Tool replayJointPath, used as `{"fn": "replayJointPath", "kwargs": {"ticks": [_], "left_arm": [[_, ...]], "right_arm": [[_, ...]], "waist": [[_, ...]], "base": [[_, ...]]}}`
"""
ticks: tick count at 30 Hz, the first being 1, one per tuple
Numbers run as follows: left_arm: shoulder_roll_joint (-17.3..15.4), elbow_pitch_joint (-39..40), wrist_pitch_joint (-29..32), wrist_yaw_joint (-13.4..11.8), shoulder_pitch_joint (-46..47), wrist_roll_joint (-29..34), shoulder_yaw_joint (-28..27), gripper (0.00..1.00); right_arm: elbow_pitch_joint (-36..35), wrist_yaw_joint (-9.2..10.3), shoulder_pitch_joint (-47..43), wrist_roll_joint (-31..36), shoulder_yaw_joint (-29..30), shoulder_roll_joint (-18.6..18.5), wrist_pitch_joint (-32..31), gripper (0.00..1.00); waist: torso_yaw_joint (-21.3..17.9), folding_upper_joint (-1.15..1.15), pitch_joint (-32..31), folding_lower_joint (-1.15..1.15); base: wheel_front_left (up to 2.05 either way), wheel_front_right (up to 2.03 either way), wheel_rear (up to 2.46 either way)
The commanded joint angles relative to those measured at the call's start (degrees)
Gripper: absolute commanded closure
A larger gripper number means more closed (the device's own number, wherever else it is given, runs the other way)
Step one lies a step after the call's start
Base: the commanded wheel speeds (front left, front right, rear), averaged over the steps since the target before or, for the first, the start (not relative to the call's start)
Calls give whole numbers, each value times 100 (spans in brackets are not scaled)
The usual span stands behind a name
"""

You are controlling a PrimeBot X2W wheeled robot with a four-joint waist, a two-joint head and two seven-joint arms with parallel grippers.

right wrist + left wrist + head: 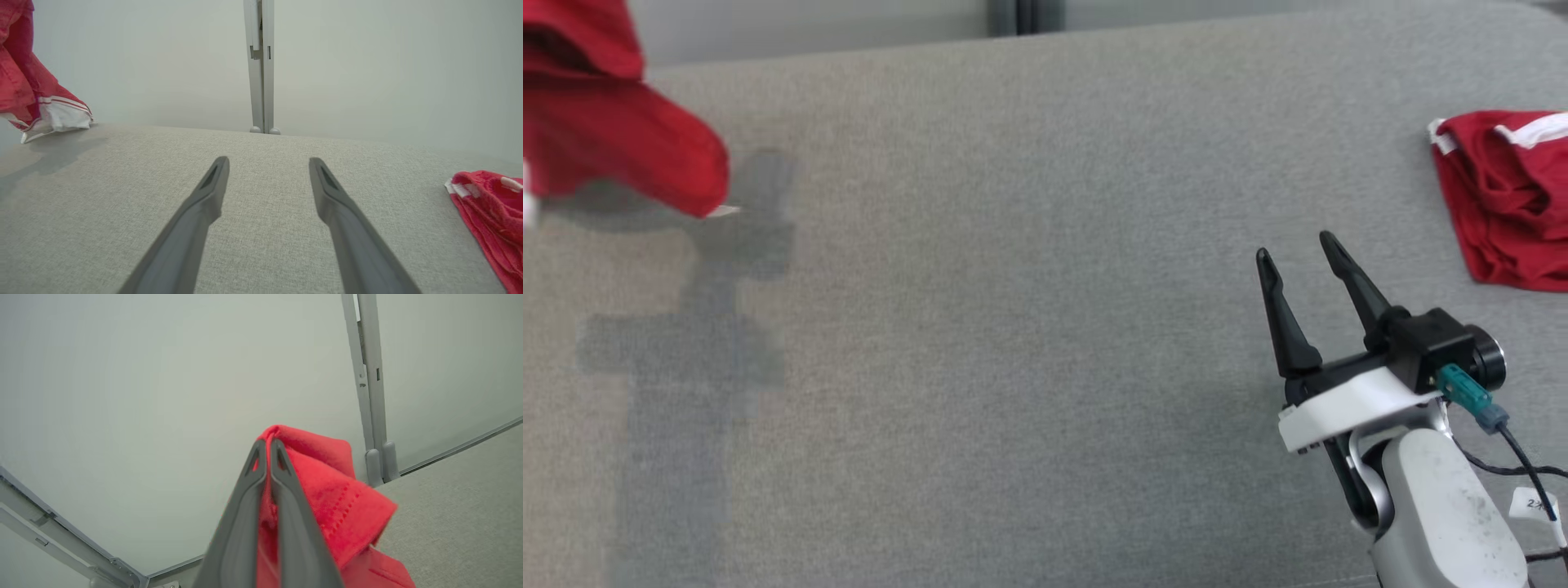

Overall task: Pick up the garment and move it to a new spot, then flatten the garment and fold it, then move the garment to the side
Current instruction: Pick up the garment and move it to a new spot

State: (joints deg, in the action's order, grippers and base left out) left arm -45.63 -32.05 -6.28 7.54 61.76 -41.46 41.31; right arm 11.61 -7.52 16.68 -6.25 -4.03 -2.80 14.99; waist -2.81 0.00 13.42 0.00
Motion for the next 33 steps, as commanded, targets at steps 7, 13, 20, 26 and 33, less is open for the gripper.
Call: {"fn": "replayJointPath", "kwargs": {"ticks": [7, 13, 20, 26, 33], "left_arm": [[749, 877, 32, -9, 493, -42, 335, 100], [1682, 1379, -87, -34, 657, -505, 319, 100], [2276, 1340, -251, -296, -34, -1189, 153, 100], [2194, 571, -501, -400, -1184, -1667, 55, 100], [1919, -799, -714, -440, -1888, -1874, -155, 100]], "right_arm": [[62, 7, -322, -182, 104, -20, 24, 0], [57, 7, -402, -227, 191, -19, 25, 0], [-9, 7, -445, -209, 344, -18, 25, 0], [-91, 7, -363, -228, 440, -20, 25, 0], [-200, 7, -138, -178, 468, -18, 26, 0]], "waist": [[-474, 0, -904, 0], [-559, 0, -1051, 0], [-595, 0, -982, 0], [-637, 0, -602, 0], [-728, 0, 58, 0]], "base": [[0, 0, 0], [0, 0, 0], [0, 0, 0], [0, 0, 0], [0, 0, 0]]}}
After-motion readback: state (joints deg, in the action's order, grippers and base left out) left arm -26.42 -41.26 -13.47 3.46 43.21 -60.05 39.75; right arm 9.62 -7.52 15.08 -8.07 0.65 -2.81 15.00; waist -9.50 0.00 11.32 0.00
